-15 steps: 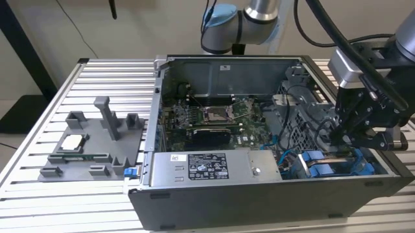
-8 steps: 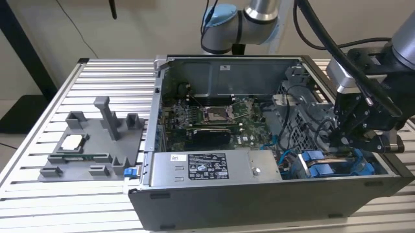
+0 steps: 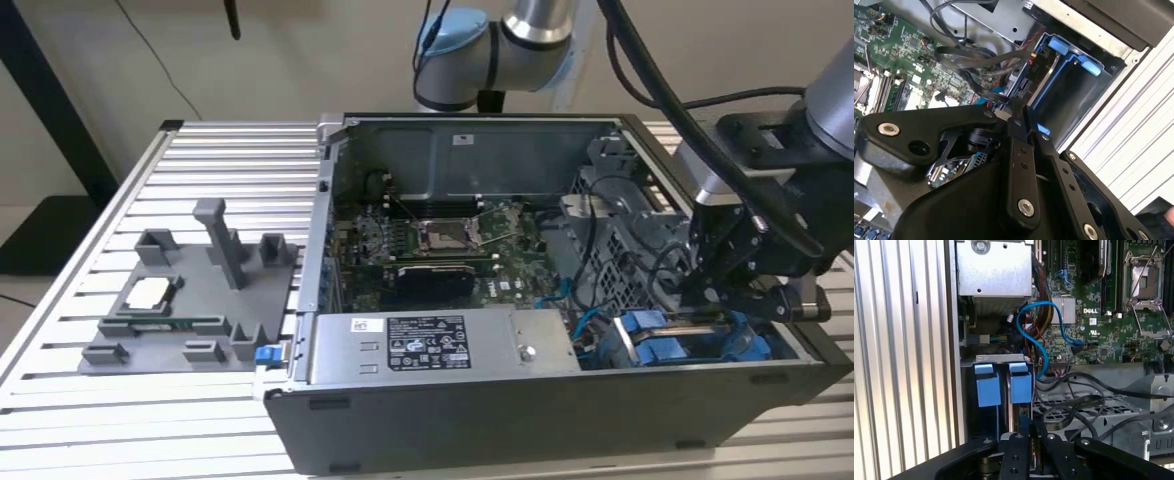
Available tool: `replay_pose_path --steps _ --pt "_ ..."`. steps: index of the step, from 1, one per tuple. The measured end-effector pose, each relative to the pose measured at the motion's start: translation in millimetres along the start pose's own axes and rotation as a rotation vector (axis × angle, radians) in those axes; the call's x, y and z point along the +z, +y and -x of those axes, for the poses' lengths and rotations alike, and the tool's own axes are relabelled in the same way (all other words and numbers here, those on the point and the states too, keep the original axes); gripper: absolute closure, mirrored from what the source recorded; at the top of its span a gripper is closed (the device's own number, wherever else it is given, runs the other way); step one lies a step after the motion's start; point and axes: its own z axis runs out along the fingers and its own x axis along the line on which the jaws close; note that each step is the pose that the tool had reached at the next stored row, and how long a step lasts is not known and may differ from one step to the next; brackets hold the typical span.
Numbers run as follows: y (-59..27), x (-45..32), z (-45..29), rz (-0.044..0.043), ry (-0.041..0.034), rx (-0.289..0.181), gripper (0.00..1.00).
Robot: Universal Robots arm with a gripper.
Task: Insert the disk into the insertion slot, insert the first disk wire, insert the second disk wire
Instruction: 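Insert the second disk wire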
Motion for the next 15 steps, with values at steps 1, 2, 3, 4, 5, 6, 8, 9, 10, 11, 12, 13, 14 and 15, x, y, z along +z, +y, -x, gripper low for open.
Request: replay_pose_path --steps 1,2,3,4,5,6,8,9,10,11,12,13,14,15 --pt "-0.8 0.9 -0.1 -0.0007 -0.0007 0.000 0.84" --pt "-1.5 2.1 -0.3 -0.0015 -0.0012 0.000 0.84" --pt "-2.2 3.2 -0.5 -0.0023 -0.0018 -0.001 0.84" --pt "-2.9 4.4 -0.6 -0.0031 -0.0024 -0.001 0.84" --pt "-3.6 5.4 -0.8 -0.0039 -0.0030 -0.001 0.84" --pt "-6.4 9.2 -1.4 -0.0054 -0.0046 -0.003 0.84" --pt "-6.6 10.6 -1.6 -0.0058 -0.0051 -0.003 0.84" --pt "-6.7 11.2 -1.7 -0.0062 -0.0053 -0.003 0.84" --pt "-6.8 11.6 -1.8 -0.0065 -0.0053 -0.004 0.84" --pt "-6.8 12.2 -1.9 -0.0069 -0.0056 -0.004 0.84" --pt "-6.8 12.7 -2.0 -0.0072 -0.0058 -0.004 0.84" --pt "-6.8 13.3 -2.1 -0.0076 -0.0062 -0.004 0.84" --pt "-6.9 13.8 -2.1 -0.0080 -0.0064 -0.004 0.84" --pt "-6.9 14.3 -2.1 -0.0086 -0.0066 -0.005 0.84"
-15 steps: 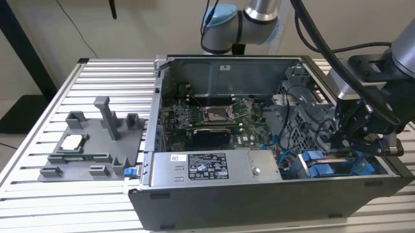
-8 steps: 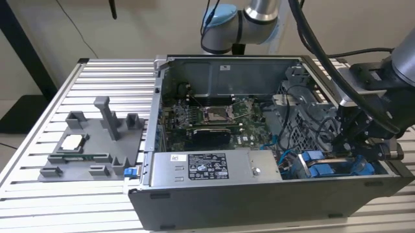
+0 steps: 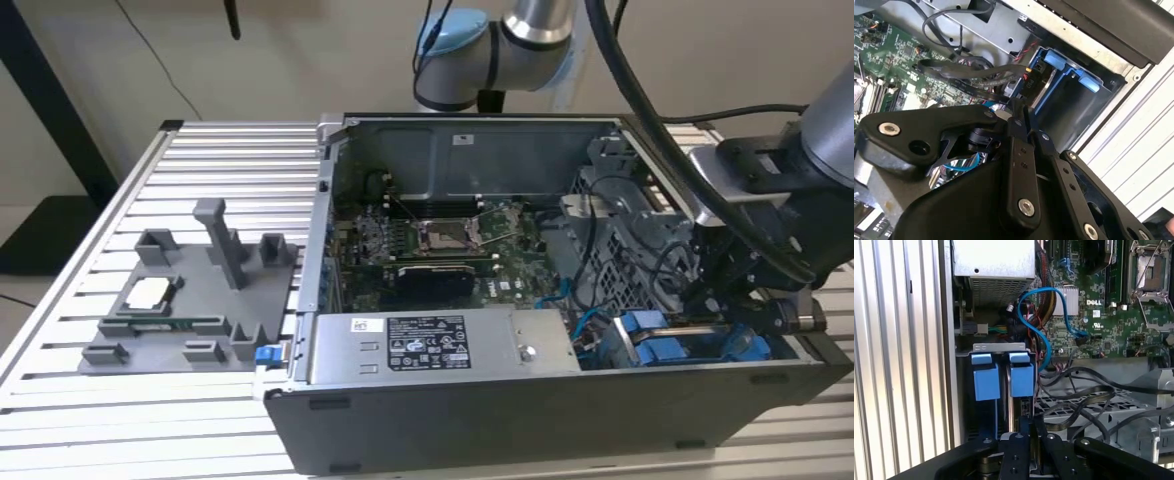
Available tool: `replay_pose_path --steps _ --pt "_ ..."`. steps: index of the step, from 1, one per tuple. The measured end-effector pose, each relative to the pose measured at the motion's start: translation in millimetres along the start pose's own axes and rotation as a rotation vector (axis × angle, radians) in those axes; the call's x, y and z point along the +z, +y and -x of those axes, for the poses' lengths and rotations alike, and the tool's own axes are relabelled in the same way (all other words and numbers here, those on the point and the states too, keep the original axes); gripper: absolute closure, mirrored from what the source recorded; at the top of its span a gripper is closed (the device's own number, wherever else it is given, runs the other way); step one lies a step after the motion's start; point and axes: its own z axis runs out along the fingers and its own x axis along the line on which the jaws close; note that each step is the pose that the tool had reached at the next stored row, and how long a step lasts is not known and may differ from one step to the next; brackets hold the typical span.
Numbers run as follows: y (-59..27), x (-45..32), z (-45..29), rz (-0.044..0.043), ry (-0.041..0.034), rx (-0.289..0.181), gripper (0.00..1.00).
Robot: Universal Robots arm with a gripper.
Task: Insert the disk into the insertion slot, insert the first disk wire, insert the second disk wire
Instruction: 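Insert the second disk wire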
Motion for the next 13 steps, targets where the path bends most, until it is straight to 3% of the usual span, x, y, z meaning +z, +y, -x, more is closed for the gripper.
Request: replay_pose_path --steps 13 --pt "0.3 6.5 0.9 -0.0082 -0.0044 -0.002 0.84"
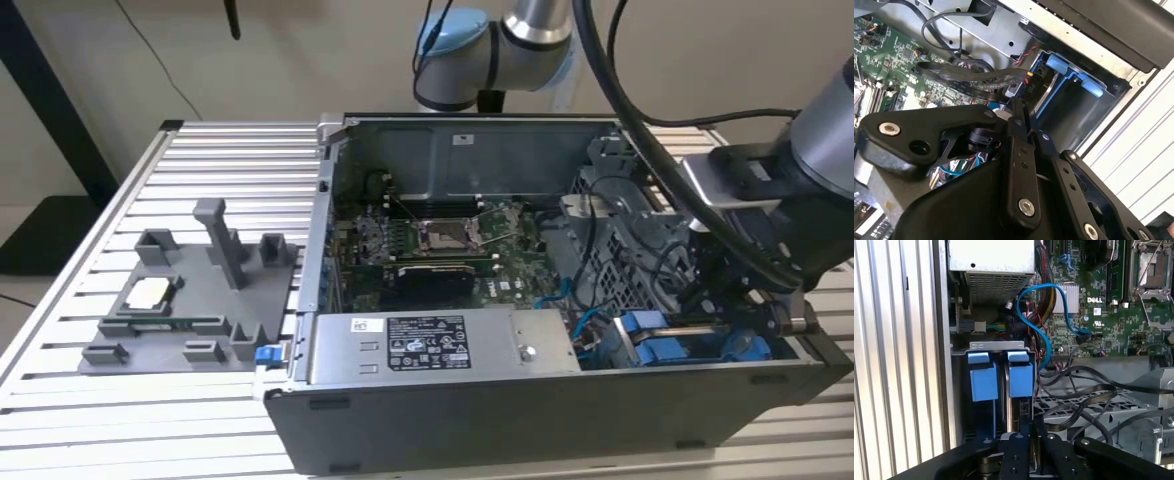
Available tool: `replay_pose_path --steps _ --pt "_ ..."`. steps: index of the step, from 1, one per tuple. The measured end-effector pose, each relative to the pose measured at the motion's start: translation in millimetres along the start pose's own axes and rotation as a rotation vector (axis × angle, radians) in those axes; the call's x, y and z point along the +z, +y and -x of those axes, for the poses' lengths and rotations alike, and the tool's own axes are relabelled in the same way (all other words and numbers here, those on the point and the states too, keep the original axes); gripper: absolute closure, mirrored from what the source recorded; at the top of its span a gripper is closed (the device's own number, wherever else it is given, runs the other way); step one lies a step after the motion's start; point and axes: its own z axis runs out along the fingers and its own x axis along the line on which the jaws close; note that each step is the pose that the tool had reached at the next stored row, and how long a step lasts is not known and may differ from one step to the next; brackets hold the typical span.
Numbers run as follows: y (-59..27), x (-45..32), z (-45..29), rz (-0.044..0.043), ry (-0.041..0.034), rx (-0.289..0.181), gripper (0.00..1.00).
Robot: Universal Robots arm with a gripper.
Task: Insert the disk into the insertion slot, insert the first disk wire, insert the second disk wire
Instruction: 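Insert the second disk wire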
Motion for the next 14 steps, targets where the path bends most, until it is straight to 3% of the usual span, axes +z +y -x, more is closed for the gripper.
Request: replay_pose_path --steps 10,11,12,14 --pt "0.4 6.2 -1.1 -0.0007 -0.0014 0.000 0.83" --pt "0.4 6.1 -1.1 -0.0008 -0.0011 0.000 0.83" --pt "0.4 5.5 -1.0 -0.0008 -0.0014 0.000 0.76" --pt "0.2 2.3 -0.4 -0.0003 -0.0011 0.000 0.76"
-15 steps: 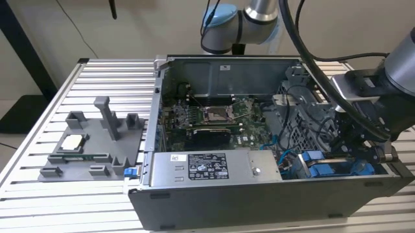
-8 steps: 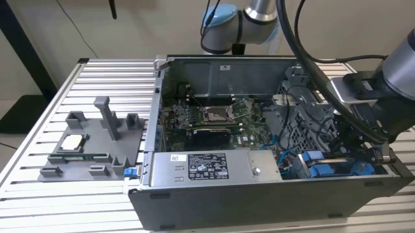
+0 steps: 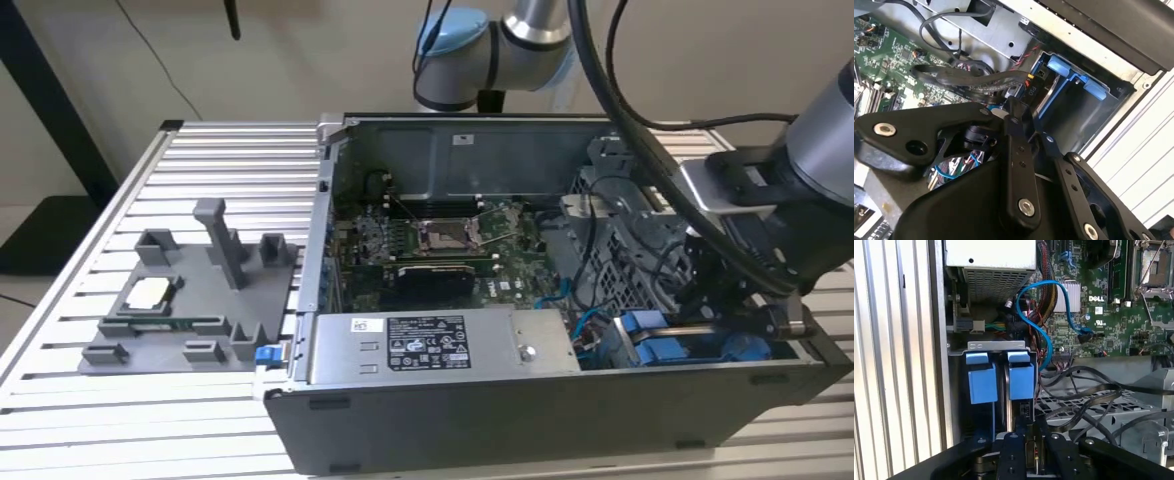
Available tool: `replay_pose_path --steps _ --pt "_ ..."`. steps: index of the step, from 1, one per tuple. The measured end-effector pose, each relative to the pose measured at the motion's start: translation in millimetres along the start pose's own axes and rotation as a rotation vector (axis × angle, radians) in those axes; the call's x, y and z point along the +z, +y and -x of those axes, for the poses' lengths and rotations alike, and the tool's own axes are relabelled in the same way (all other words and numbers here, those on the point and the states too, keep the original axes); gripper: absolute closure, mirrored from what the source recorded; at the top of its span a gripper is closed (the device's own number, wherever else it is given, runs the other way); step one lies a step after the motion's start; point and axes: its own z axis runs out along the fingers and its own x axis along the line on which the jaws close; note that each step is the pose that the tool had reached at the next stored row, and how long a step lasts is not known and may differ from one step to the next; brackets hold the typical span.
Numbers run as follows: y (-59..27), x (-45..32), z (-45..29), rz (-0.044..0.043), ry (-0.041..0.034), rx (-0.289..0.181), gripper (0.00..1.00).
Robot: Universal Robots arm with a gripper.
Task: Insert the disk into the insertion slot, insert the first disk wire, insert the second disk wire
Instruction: 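Insert the second disk wire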
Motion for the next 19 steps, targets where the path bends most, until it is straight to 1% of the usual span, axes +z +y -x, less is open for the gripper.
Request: replay_pose_path --steps 3,7,9,11,14,16,19 --pt "-0.3 -4.5 0.9 0.0008 0.0006 0.000 0.76" --pt "-0.4 -7.5 1.4 0.0030 0.0006 0.000 0.76" --pt "-0.6 -8.7 1.7 0.0061 0.0021 0.001 0.76" --pt "-1.2 -9.6 2.0 0.0136 0.0061 0.002 0.76" --pt "-2.5 -11.5 2.4 0.0271 0.0136 0.004 0.76" --pt "-2.7 -14.5 3.0 0.0316 0.0151 0.005 0.76" --pt "-3.1 -20.5 4.2 0.0354 0.0168 0.006 0.76"
